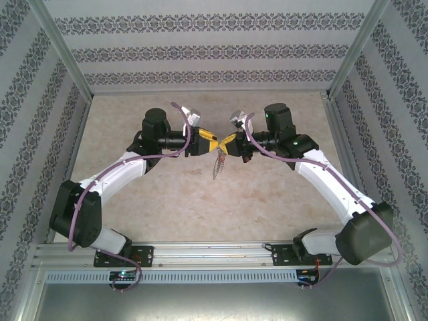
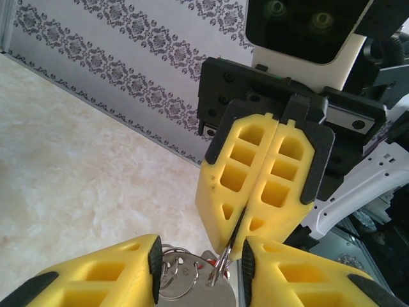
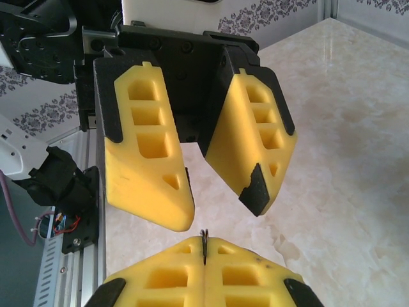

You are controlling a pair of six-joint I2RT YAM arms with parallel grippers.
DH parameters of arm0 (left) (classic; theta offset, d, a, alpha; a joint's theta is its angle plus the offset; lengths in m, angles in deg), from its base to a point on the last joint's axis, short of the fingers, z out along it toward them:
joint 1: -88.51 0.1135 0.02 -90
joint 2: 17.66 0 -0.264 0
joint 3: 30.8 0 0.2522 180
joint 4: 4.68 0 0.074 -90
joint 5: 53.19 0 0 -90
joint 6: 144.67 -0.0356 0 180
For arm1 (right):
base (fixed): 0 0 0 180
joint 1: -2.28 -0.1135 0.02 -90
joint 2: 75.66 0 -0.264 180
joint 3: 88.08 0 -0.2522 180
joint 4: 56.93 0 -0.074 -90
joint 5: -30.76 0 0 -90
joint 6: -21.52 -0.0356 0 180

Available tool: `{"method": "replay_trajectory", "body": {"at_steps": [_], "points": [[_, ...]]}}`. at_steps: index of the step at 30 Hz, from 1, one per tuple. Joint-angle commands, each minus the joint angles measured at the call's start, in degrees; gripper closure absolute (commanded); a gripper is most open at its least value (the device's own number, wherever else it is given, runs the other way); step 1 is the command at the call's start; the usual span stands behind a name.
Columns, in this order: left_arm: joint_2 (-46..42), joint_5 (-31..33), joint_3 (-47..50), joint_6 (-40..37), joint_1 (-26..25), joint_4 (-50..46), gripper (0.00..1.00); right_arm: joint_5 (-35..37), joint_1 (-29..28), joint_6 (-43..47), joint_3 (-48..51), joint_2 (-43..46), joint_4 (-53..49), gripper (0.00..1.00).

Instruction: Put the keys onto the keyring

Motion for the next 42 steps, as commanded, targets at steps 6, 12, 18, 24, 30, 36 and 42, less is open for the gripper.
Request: {"method": "replay_trajectory", "body": {"at_steps": [6,12,18,24,30,36,42], "points": [[1.2,-2.3,0.0,1.1,-0.8,4.0,0.62,-1.3,0.7,-0.4,-1.7,0.3,2.4,1.0],[1.5,-2.7,0.3,1.2,-0.9,4.6,0.64,-1.0,0.9,-0.6,-1.6,0.5,2.6,1.0],[2.1,-4.3,0.5,2.4,-1.2,6.4,0.71,-0.5,1.0,-0.8,-1.5,0.2,2.9,1.0],[2.3,-4.8,1.1,3.0,-1.5,7.9,0.76,-0.4,0.9,-1.0,-1.5,0.0,3.2,1.0],[2.9,-6.1,1.7,4.4,-2.2,11.0,0.82,0.1,1.1,-1.1,-1.5,-0.4,3.3,1.0],[3.3,-5.7,1.7,4.0,-2.5,11.7,0.9,-0.1,1.2,-1.3,-1.4,-0.7,3.5,1.0],[3.7,-2.9,3.2,6.1,-2.7,17.6,1.0,0.0,1.1,-1.9,-0.9,-0.5,4.0,1.0]]}}
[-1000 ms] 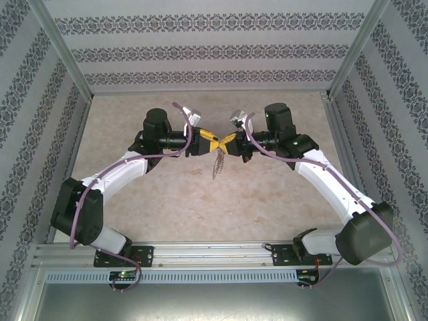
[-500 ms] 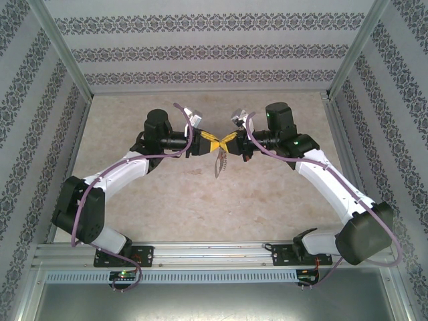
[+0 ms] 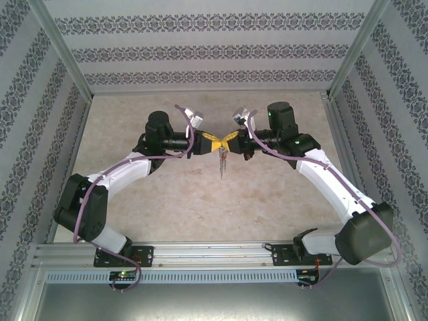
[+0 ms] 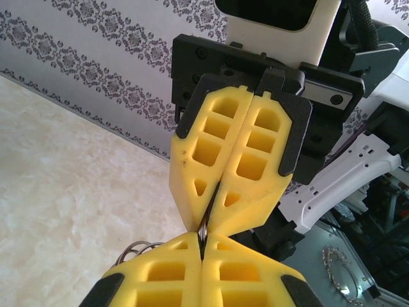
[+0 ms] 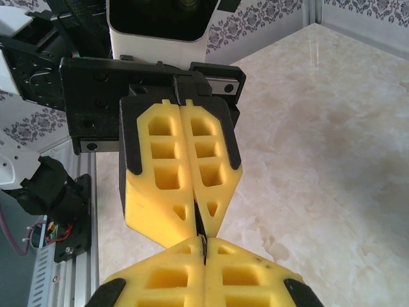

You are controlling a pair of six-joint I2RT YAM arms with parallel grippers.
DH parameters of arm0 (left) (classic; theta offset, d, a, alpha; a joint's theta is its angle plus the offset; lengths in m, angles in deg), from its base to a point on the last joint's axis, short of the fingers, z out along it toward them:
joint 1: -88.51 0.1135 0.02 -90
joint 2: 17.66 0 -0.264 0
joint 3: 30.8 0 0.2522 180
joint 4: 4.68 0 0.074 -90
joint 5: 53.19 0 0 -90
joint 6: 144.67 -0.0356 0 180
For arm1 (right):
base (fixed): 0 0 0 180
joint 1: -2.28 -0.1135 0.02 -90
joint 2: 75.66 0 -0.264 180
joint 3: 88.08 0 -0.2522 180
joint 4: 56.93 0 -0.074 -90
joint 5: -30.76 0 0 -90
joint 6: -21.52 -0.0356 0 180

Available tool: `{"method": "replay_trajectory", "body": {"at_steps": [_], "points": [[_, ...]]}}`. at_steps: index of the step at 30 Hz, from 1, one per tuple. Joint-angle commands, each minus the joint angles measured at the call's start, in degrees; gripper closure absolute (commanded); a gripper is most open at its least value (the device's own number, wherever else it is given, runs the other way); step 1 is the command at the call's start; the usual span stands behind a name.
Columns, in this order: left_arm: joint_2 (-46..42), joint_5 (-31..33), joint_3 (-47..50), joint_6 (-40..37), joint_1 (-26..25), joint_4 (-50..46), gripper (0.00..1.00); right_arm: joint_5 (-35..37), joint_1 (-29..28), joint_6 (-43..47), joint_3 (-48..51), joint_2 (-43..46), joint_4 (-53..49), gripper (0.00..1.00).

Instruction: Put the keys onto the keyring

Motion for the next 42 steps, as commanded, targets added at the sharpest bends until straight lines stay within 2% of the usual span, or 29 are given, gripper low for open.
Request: {"method": "replay_trajectory", "body": {"at_steps": [1,2,6,8,18,26,31,42], "points": [[0.5,1.0,1.8,2.2,-1.5,8.1,1.0,-0.1,0.0,-0.8,-0.7,-0.2,2.8,1.0],[0.5,2.0,2.4,2.5,-1.5,9.5,1.0,0.2,0.0,-1.3,-0.4,0.2,3.1,1.0],[-0.2,5.9,4.7,2.5,-1.4,13.0,1.0,5.2,0.5,-5.2,2.9,3.8,7.4,0.68],[-0.7,7.3,5.4,2.3,-1.5,13.4,1.0,7.7,1.0,-7.7,5.1,6.5,10.3,0.6],[-3.3,11.6,8.9,1.6,-1.4,15.3,1.0,23.6,1.2,-20.4,22.7,20.1,25.8,0.53],[-6.0,13.0,10.6,2.7,-1.5,17.1,1.0,35.4,-7.4,-19.6,36.3,24.6,33.9,0.51],[-7.4,13.2,11.0,2.7,-1.5,17.0,1.0,39.3,-11.3,-18.3,38.1,23.1,37.0,0.5],[-7.5,13.3,10.1,2.8,-2.5,15.8,1.0,40.9,-15.9,-16.2,33.4,16.9,39.6,0.45]]}}
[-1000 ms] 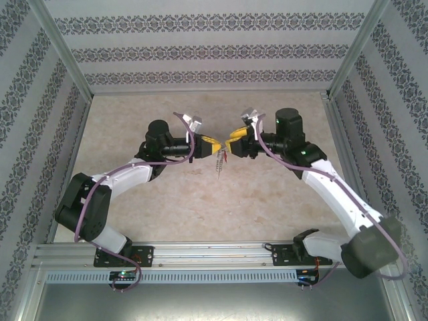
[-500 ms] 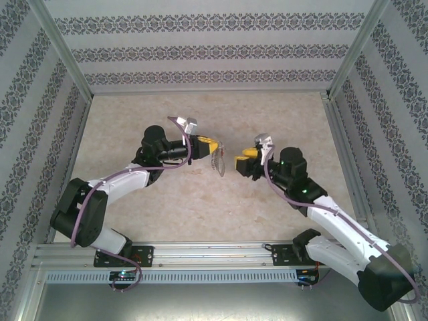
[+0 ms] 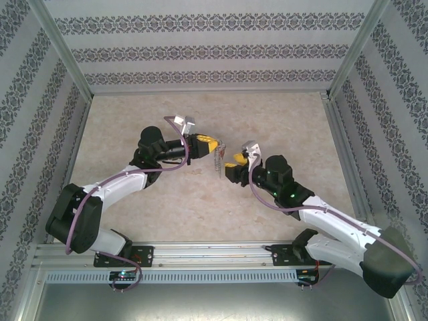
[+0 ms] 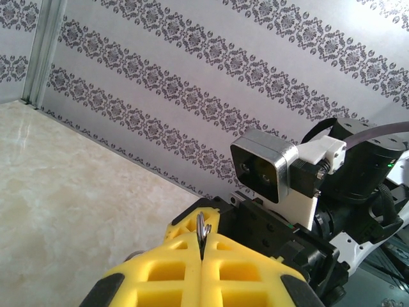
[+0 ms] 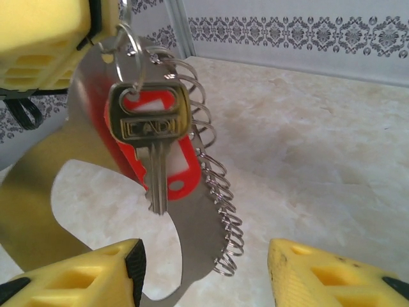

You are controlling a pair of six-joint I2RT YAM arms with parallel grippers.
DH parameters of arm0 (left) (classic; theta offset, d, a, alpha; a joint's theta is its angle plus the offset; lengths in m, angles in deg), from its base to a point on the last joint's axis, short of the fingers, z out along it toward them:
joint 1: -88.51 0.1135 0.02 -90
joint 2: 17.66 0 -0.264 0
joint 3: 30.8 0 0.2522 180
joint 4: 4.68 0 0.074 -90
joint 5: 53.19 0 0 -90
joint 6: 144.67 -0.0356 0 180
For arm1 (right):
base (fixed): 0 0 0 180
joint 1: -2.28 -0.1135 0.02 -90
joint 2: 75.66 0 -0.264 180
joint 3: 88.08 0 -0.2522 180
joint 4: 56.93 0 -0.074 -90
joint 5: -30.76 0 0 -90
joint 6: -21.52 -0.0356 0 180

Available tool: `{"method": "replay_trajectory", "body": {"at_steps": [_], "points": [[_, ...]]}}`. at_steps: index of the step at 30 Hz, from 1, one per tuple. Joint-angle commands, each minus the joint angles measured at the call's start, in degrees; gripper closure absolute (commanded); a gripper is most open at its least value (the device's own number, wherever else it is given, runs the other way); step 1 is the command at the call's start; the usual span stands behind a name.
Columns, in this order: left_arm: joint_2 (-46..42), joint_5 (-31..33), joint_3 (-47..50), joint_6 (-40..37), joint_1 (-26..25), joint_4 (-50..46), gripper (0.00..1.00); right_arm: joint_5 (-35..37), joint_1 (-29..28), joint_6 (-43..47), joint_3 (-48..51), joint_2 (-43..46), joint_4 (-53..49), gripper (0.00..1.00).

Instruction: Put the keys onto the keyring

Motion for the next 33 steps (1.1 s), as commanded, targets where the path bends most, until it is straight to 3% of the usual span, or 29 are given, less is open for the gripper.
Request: {"method": "replay_trajectory", "body": {"at_steps": [1,11,15,26,30,33], "points": [[-1.4,0.2,-0.6,0.4,-1.0,2.8,1.0,1.6,-1.1,1.7,-3.6,-1.6,3.6,0.45],[-1.7,0.0,-1.1,-0.5,-1.6,0.8,1.0,2.0,-1.6,3.2,-7.1,-6.2,4.6,0.45],[-2.0,0.2,-1.3,-0.9,-1.8,0.0,1.0,2.3,-1.6,3.8,-7.3,-6.6,4.1,0.5],[-3.0,2.0,-1.0,-2.1,-1.8,-1.0,1.0,1.0,-1.8,4.5,-5.1,-4.1,1.9,0.89],[-2.9,2.7,-0.9,-2.2,-1.9,-0.6,1.0,0.2,-2.1,4.8,-5.0,-3.5,1.3,0.99],[-2.9,3.2,-0.8,-2.2,-1.9,-0.3,1.0,-0.2,-2.5,5.0,-5.2,-3.5,0.9,1.0]]}}
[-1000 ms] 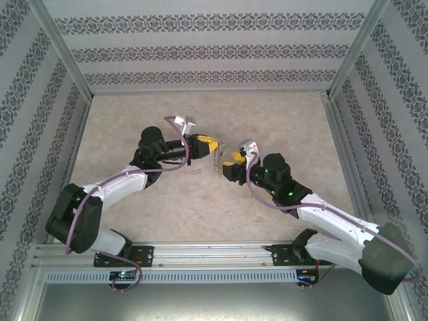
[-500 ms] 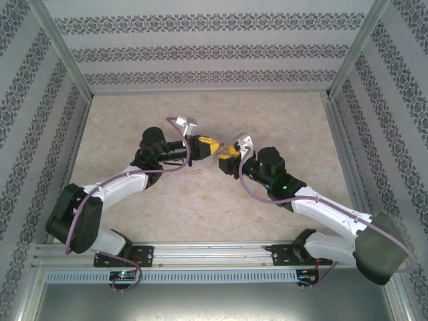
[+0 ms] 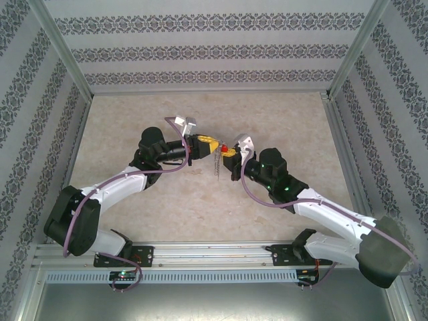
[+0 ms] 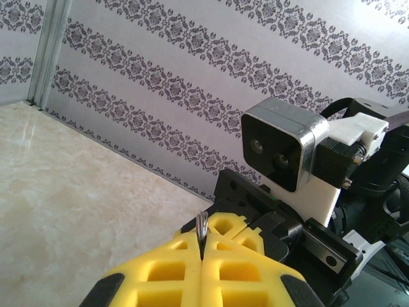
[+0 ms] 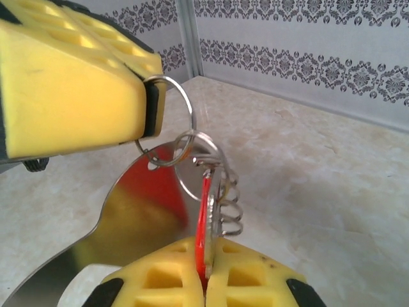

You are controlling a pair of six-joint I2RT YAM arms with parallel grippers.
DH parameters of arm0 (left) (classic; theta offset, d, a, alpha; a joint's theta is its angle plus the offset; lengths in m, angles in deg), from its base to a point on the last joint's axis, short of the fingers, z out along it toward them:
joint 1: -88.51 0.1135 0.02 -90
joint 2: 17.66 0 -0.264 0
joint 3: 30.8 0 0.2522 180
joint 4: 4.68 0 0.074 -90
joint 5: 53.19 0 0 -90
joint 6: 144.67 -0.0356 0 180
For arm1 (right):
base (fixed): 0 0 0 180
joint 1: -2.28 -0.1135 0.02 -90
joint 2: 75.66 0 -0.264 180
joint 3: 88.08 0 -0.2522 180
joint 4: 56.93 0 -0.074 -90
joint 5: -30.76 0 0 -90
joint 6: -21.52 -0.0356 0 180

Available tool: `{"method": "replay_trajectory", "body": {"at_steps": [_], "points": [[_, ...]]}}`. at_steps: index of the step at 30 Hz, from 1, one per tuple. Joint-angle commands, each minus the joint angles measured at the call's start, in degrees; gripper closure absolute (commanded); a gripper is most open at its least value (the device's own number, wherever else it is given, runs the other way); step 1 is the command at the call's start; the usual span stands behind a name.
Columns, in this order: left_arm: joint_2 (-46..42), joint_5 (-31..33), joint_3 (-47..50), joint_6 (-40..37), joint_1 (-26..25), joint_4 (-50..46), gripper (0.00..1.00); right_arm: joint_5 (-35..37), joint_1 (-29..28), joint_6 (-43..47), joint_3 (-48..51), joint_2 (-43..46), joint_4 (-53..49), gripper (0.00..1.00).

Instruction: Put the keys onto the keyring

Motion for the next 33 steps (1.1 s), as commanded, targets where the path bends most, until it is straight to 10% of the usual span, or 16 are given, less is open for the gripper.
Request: {"method": "replay_trajectory", "body": {"at_steps": [1,14,19,33], "points": [[-1.7,1.0,-0.7,-1.6,-0.9,1.7,1.0,-1.5,-1.1,0.7,0.4,1.0,-0.5,1.0],[-1.2,1.7,-0.6,-2.1,-0.9,1.8,1.0,-3.0,-3.5,3.9,-1.5,-2.0,-3.6,0.98],[-1.2,1.7,-0.7,-2.0,-0.9,1.8,1.0,-0.8,-2.9,3.8,-0.4,0.6,-4.9,0.61],[-1.3,0.4,-1.4,-1.8,-1.0,1.4,1.0,-11.9,10.5,-4.5,3.9,13.3,-3.3,0.61]]}}
